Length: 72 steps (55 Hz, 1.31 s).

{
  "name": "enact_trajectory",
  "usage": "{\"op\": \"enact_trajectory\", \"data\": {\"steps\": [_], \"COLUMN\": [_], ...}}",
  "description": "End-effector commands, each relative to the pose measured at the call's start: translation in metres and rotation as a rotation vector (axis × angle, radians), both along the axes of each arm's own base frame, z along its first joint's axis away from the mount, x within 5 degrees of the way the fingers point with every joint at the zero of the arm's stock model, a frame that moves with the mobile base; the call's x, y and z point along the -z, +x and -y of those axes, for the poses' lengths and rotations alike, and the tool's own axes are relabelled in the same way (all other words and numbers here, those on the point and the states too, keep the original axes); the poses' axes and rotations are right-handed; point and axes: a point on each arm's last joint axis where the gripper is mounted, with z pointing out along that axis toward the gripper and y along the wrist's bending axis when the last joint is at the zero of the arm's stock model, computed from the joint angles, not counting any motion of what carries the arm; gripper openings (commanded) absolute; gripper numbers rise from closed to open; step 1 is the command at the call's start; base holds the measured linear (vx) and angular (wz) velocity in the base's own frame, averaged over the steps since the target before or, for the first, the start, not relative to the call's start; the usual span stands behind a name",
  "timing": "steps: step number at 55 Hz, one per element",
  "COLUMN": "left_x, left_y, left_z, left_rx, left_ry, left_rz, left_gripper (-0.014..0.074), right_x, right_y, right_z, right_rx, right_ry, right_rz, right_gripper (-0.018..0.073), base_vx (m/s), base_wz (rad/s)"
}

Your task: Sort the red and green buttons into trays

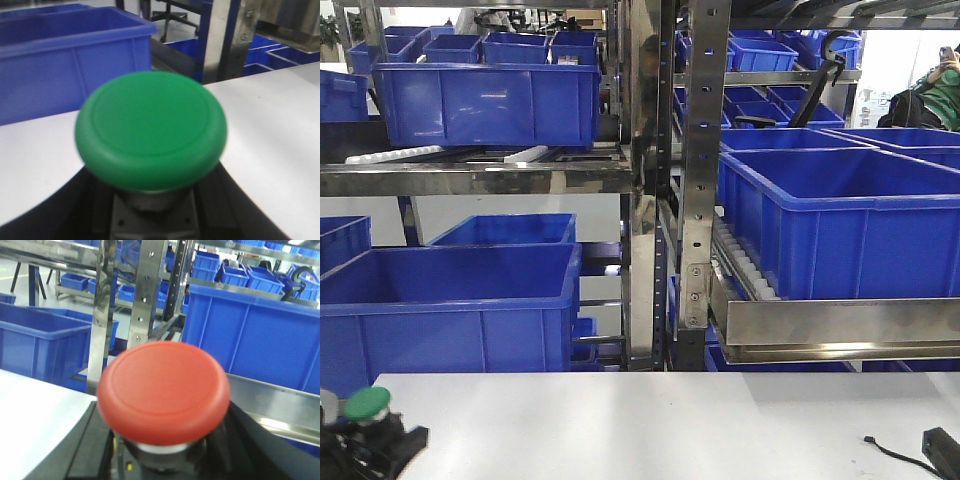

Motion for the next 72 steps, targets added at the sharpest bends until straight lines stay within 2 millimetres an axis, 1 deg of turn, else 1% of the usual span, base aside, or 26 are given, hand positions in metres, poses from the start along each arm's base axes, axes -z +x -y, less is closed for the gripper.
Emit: {"op": "enact_trajectory", "data": {"steps": [1, 7, 14, 16, 25, 28, 33, 42, 72], "left_x": [-0.048, -0.076, -0.095, -0.101, -0.115, -0.117, -0.121, -0.125, -0.125], "left_y": [-0.008, -0.025, -0.052, -0.063, -0.099, -0.109, -0.12, -0.128, -0.127], "left_z": [-0.004, -0.014, -0.024, -0.027, -0.034, -0.037, -0.04, -0.042, -0.041], "left_rx": [-0.037, -0.123, -0.215, -0.242, -0.3, -0.318, -0.332, -0.334, -0.334], "left_ry": [-0.008, 0.021, 0.009, 0.008, -0.001, -0.006, -0.014, -0.025, -0.024], "left_rz": [0.096, 0.115, 0.138, 0.146, 0.167, 0.175, 0.199, 0.231, 0.229], "left_gripper": [0.0001, 0.0001, 0.0001, 0.0001, 0.0001, 0.0001, 0.0001, 0.0001, 0.0001], "right_x": [-0.017, -0.017, -0.017, -0.017, -0.017, -0.017, -0.018, -0.018, -0.018], "right_y": [0.0, 0.0, 0.0, 0.0, 0.0, 0.0, 0.0, 0.0, 0.0], "right_z": [-0.003, -0.003, -0.003, -0.003, -0.003, -0.003, -0.003, -0.003, -0.003], "right_rx": [-0.031, -0.031, -0.031, -0.031, -0.031, -0.031, -0.031, -0.031, -0.031], "right_ry": [0.006, 0.007, 0.011, 0.011, 0.011, 0.011, 0.012, 0.012, 0.012], "right_rz": [0.104, 0.105, 0.104, 0.104, 0.104, 0.104, 0.104, 0.104, 0.104], "right_gripper": [-0.0009, -0.0009, -0.0009, -0.0009, -0.0009, -0.0009, -0.0009, -0.0009, -0.0009], "base_vx": [0.0, 0.0, 0.0, 0.0, 0.0, 0.0, 0.0, 0.0, 0.0], "base_wz": [0.0, 0.0, 0.0, 0.0, 0.0, 0.0, 0.0, 0.0, 0.0]}}
